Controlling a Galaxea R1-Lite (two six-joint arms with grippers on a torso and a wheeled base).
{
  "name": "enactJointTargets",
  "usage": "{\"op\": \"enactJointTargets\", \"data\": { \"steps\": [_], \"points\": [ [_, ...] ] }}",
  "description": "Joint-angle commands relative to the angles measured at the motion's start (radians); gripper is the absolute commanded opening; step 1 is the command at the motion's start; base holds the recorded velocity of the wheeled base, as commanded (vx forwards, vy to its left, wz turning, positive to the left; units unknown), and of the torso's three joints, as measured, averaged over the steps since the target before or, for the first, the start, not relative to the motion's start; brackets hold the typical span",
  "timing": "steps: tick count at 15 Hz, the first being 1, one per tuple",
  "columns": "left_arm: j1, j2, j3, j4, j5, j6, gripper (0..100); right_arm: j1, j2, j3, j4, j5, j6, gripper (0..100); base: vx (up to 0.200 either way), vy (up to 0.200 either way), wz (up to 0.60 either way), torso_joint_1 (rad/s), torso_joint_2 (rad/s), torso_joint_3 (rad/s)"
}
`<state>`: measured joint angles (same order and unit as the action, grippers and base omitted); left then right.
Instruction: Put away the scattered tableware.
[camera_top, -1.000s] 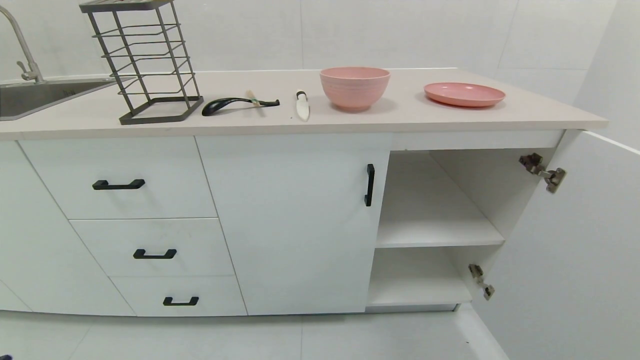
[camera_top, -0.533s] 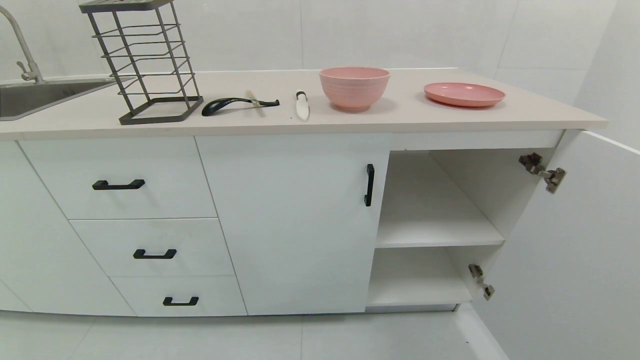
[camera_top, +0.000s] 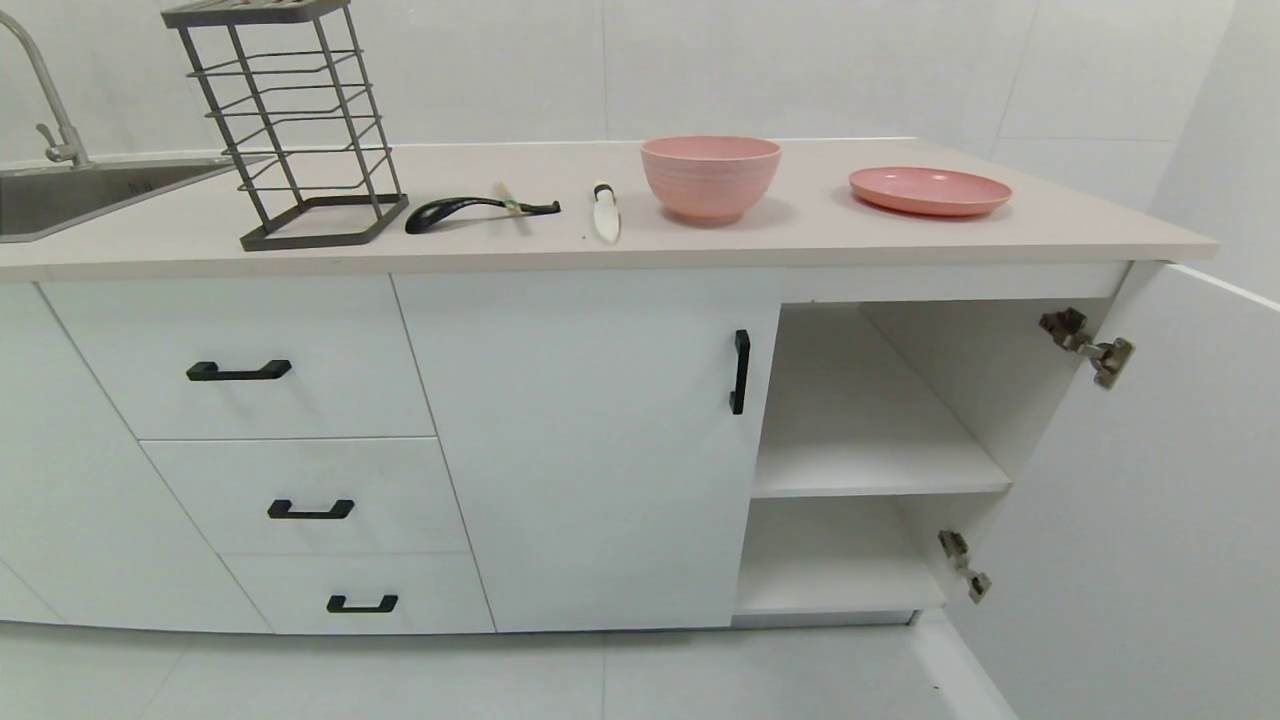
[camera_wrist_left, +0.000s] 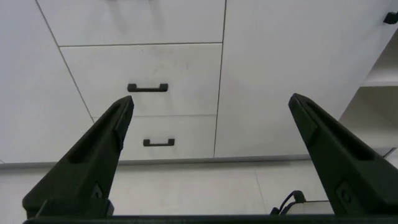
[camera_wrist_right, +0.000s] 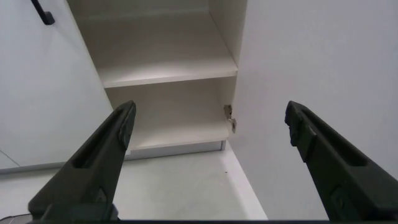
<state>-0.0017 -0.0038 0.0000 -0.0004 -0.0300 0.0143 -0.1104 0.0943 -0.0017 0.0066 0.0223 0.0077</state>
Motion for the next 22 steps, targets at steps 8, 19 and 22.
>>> {"op": "enactJointTargets", "data": {
  "steps": [8,19,22],
  "points": [
    [0.000,0.004,0.000,-0.001,0.005,-0.002,100,0.002,0.004,0.000,0.000,0.001,0.000,100,0.025,-0.100,0.00,0.003,0.00,0.000],
    [0.000,0.004,0.000,-0.001,0.007,0.000,100,0.000,0.004,0.000,0.000,0.001,0.002,100,0.055,0.000,0.00,0.018,-0.04,-0.010],
    [0.000,0.004,0.000,-0.001,0.007,0.000,100,0.002,0.005,0.000,0.000,0.001,0.002,100,0.000,0.000,0.00,0.188,-0.13,-0.232]
  ]
}}
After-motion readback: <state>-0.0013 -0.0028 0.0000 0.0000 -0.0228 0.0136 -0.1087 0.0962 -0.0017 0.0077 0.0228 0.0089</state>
